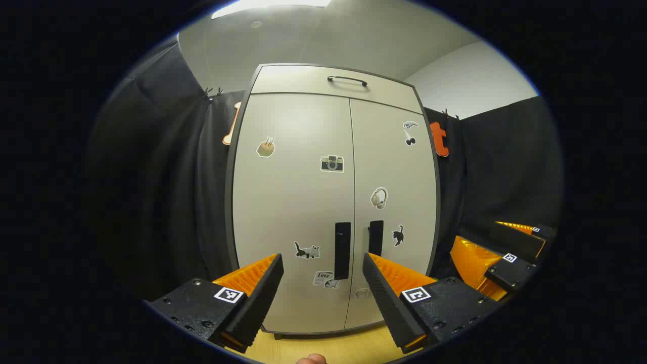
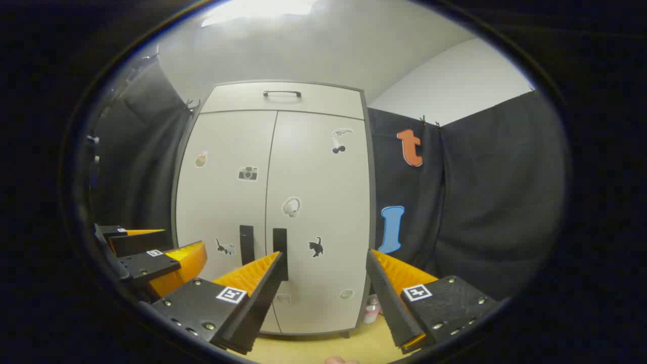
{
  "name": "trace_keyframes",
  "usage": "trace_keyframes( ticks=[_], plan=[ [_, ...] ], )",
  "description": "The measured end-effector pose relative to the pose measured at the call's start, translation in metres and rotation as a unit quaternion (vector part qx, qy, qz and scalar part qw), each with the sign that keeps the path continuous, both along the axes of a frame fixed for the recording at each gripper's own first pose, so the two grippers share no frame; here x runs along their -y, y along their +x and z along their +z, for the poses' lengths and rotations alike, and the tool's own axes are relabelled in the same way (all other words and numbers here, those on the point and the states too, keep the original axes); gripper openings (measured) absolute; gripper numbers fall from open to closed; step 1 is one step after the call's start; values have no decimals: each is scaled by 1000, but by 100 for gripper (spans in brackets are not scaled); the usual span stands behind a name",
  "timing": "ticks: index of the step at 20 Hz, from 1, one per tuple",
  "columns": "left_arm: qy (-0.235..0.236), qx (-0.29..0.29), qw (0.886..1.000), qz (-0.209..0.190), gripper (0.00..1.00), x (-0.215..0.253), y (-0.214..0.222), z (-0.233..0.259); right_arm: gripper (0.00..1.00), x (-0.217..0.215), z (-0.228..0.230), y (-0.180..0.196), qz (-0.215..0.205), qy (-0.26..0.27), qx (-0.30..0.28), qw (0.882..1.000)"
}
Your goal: Open the right door of the double-door shoe cabinet with the right hand, and open the left door with the left hand.
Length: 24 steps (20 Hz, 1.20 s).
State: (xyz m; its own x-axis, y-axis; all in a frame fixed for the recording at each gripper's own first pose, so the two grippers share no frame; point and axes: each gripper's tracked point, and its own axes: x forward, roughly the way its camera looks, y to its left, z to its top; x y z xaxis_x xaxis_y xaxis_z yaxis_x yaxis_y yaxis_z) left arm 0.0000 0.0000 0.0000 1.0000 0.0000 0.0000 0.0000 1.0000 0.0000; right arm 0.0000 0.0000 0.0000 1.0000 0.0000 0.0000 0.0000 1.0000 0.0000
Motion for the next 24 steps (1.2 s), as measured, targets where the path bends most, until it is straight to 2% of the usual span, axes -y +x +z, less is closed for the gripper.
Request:
trace_keyframes(
  ticks=[3, 7, 17, 24],
  plan=[
    [-2, 0, 1000, 7, 98, -6, -2, 2, 96, 0, 5, 5, 0, 23, -2, 1000],
    [0, 4, 1000, 15, 98, -15, -3, 7, 96, -11, 1, 13, 19, 45, -21, 999],
    [0, 6, 1000, 26, 98, -46, 5, 9, 97, -47, -4, 33, 38, 30, -12, 999],
    [1, 8, 999, 40, 98, -65, 14, 10, 97, -68, -16, 60, 52, 23, -18, 998]
  ],
)
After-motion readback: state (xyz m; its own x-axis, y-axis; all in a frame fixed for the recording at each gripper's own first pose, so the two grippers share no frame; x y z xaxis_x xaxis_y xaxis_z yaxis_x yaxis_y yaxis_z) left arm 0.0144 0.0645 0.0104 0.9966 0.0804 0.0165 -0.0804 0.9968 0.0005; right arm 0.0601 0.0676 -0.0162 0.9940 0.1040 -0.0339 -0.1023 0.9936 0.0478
